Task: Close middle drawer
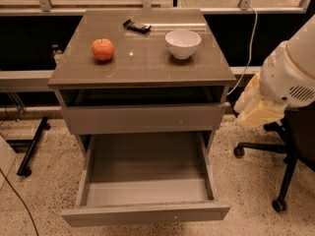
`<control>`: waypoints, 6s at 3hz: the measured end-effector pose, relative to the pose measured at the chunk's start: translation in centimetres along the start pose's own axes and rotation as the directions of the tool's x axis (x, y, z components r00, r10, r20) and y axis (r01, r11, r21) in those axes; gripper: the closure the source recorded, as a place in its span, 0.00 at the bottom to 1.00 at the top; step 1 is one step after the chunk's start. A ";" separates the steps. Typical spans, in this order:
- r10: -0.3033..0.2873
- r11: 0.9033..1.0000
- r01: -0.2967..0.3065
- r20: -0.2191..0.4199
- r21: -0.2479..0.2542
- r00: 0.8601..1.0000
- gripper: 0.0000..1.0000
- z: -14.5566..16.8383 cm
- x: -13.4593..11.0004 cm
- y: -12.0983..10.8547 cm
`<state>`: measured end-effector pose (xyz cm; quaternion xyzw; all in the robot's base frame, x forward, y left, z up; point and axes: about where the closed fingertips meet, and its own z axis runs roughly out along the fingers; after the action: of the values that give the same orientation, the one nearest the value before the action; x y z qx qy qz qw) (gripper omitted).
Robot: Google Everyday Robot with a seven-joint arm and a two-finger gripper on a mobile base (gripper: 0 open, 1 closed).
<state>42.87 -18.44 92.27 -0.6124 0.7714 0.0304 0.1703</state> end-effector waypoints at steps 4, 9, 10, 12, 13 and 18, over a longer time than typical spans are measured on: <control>0.092 0.993 -0.085 0.076 -0.084 0.993 1.00 12.2 1.7 3.5; 0.213 0.951 -0.183 0.095 -0.251 0.972 1.00 28.7 4.7 10.1; 0.225 0.942 -0.195 0.085 -0.273 0.971 1.00 30.4 4.7 10.6; 0.272 0.923 -0.228 0.108 -0.309 0.956 1.00 37.0 5.8 11.9; 0.325 0.906 -0.265 0.142 -0.331 0.935 1.00 40.7 6.9 11.9; 0.453 0.860 -0.347 0.249 -0.375 0.856 1.00 49.0 8.1 10.1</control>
Offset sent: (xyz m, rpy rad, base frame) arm -0.0061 0.0120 -0.1739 0.2213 0.0900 -0.1019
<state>42.75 -11.03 42.13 -0.4416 0.8284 0.2904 0.1855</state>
